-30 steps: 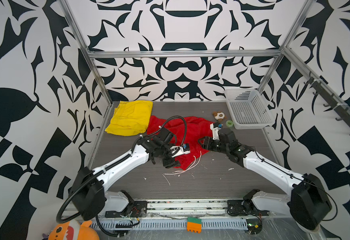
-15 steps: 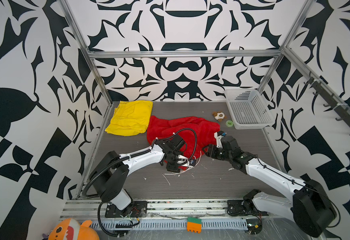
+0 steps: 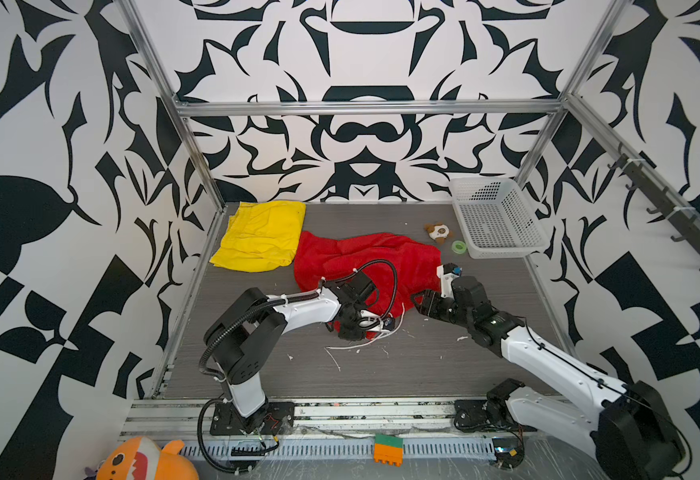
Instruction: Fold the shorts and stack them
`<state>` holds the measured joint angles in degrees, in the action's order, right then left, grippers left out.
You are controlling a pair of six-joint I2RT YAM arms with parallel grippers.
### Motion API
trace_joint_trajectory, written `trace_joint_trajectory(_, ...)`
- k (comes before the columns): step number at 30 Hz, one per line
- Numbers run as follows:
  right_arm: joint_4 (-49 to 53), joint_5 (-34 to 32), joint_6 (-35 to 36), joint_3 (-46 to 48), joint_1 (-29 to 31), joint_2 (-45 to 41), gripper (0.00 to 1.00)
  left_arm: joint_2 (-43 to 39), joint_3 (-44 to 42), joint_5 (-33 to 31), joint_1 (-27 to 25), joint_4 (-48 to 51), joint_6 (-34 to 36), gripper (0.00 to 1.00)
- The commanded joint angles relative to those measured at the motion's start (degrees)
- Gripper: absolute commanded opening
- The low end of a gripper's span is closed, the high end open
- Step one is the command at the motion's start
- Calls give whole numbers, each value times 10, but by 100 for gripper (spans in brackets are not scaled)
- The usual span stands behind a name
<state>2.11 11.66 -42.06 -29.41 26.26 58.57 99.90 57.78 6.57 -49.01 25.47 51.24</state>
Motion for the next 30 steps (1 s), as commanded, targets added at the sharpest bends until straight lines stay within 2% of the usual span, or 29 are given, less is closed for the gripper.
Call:
trace_joint_trajectory(1, 15, 12, 10, -19, -4, -14, 57, -25, 4, 38, 6, -7, -79, 30)
trace_joint_trajectory(6, 17, 37, 13, -29, -4, -22, 57, -111, 9, 85, 26, -21, -208, 17)
trace_joint_trajectory(10, 11, 59, 11, -43, -5, -27, 58, -180, 35, 162, 56, 0, -294, 15)
trace_joint_trajectory(14, 10, 89, -5, -53, -4, -42, 58, -209, 83, 194, 68, 57, -352, 16)
trace_joint_trajectory(20, 27, 125, -53, -35, -3, -104, 59, -193, 110, 258, 68, 98, -419, 16)
trace_joint_trajectory(27, 116, 153, -106, -14, 1, -175, 63, -143, 73, 300, 68, 6, -495, 14)
trace_joint_trajectory(30, 118, 181, -145, 1, 2, -193, 64, -125, 62, 322, 68, -35, -514, 14)
